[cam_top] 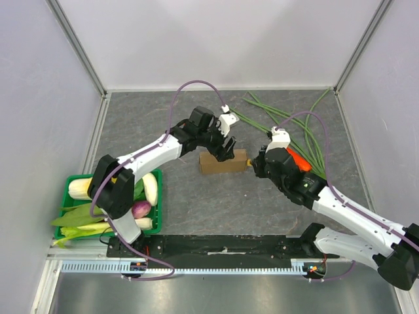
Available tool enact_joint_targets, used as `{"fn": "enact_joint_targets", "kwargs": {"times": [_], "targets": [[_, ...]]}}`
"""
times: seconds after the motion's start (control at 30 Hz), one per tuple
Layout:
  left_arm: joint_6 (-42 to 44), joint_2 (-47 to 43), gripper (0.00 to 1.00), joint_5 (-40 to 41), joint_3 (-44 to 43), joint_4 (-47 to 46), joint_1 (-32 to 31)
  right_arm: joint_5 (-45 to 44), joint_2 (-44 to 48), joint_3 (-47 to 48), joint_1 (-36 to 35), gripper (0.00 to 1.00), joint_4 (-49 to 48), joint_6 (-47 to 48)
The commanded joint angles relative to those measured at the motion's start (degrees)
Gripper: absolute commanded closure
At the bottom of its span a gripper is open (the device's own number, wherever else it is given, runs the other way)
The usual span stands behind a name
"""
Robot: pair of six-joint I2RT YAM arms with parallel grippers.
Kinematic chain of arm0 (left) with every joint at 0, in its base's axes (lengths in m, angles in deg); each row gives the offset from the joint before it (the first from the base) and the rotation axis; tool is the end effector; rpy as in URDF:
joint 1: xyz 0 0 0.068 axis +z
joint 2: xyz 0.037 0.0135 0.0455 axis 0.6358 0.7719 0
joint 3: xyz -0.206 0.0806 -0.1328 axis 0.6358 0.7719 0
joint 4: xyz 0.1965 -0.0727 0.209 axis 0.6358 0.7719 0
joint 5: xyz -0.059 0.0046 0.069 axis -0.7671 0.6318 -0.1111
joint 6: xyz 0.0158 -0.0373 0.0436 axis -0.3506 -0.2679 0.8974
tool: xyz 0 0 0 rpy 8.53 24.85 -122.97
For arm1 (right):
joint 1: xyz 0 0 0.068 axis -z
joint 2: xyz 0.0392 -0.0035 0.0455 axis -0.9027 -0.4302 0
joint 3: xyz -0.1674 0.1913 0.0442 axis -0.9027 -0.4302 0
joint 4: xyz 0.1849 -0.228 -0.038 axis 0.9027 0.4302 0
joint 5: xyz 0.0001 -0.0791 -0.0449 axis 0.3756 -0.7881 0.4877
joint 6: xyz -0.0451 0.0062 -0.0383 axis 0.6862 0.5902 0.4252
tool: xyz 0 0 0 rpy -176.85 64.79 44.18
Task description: Unpack the express box
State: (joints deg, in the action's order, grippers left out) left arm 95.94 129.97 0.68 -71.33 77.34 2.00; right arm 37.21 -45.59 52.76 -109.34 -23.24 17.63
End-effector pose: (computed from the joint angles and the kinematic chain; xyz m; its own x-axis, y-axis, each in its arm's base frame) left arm 0.3239 -0.2713 0.2273 -0.3713 0.4661 -0.8030 0.8786 0.4561 -0.1415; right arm 0.2014 0.1755 0.2595 -0.5299 0.2736 -0.8027 -0.0919 0.9224 0.3751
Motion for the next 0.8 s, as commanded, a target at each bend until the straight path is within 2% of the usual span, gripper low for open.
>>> {"fn": "enact_joint_targets", "kwargs": {"times": [0.0, 0.17, 0.5, 0.6, 0.77], "targets": [[8.7, 3.5, 0.18, 2.2, -4.3, 3.2, -1.4, 0.5, 0.7, 0.1, 0.5, 1.0, 0.9, -2.0], [13.2, 8.5, 0.17, 2.3, -8.6, 8.3, -2.3, -1.2, 2.1, 1.8, 1.2, 1.0, 4.0, -3.3], [15.0, 12.3, 0.17, 4.5, -8.8, 8.9, -4.0, -4.5, 2.4, 2.2, 3.6, 1.0, 6.2, -4.3], [16.4, 12.9, 0.22, 6.0, -8.3, 9.1, -4.7, -3.9, 1.9, 1.6, 4.5, 1.0, 5.2, -4.1], [18.8, 12.7, 0.39, 6.6, -7.3, 9.1, -5.2, -1.9, 1.1, 1.1, 6.1, 1.0, 1.6, -2.9]]}}
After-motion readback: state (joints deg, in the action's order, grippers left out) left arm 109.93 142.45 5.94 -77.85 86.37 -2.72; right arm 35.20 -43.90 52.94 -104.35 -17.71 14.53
